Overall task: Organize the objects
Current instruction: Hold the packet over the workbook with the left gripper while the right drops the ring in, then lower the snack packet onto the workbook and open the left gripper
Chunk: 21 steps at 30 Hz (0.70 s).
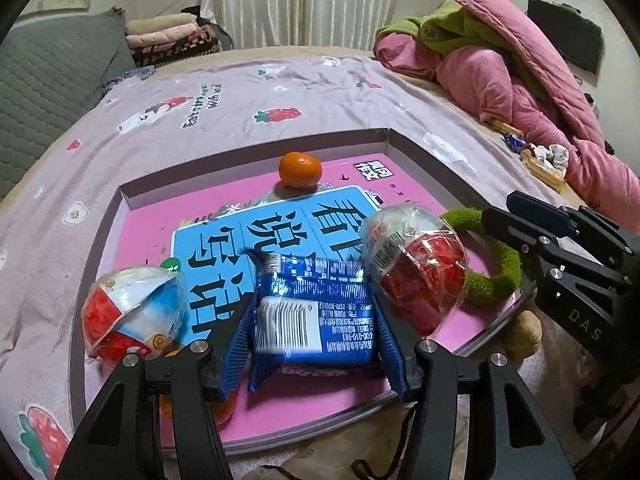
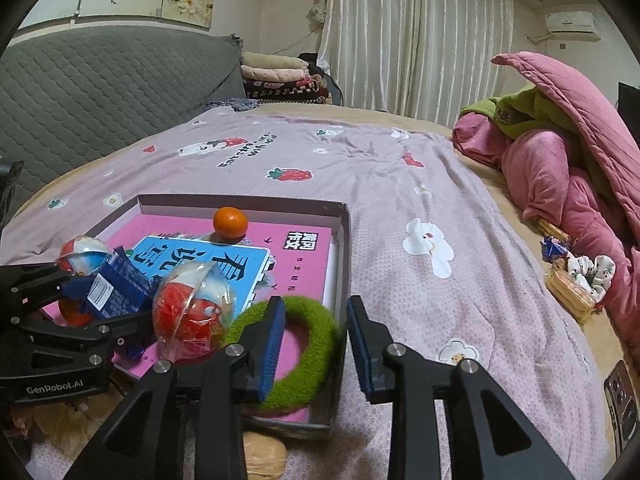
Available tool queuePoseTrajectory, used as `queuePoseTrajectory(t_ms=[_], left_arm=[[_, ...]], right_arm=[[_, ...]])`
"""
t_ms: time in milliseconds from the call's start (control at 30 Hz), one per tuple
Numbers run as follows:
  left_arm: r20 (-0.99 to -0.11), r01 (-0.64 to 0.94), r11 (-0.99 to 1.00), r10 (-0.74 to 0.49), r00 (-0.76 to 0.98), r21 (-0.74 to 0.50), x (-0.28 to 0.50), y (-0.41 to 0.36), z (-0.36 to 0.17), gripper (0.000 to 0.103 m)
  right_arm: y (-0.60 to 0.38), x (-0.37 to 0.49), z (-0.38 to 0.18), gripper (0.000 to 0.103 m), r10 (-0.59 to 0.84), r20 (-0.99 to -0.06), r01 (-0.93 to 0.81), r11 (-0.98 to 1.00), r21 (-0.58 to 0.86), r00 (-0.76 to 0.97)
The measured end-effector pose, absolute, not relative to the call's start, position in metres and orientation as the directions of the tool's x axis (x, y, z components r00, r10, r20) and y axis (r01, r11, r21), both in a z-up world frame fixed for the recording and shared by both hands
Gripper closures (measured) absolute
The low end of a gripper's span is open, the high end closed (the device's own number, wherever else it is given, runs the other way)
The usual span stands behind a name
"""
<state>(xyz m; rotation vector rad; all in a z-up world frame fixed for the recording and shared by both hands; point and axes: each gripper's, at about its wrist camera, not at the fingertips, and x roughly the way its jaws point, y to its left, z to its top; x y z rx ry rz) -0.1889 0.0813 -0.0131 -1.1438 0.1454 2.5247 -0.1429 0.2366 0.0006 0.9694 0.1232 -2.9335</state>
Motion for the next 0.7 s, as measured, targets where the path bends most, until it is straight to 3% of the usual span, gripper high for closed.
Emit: queuePoseTrajectory(t_ms=[700], left_arm=[[-0.741, -0.35, -0.932, 0.299, -0.602, -0.092, -0.1889, 0.0752, -0.0111, 0.044]], right_arm=[[0.2403, -0.1406, 0.004, 0.065, -0.025, -0.591, 0.07, -0.996, -0.054, -0.806]])
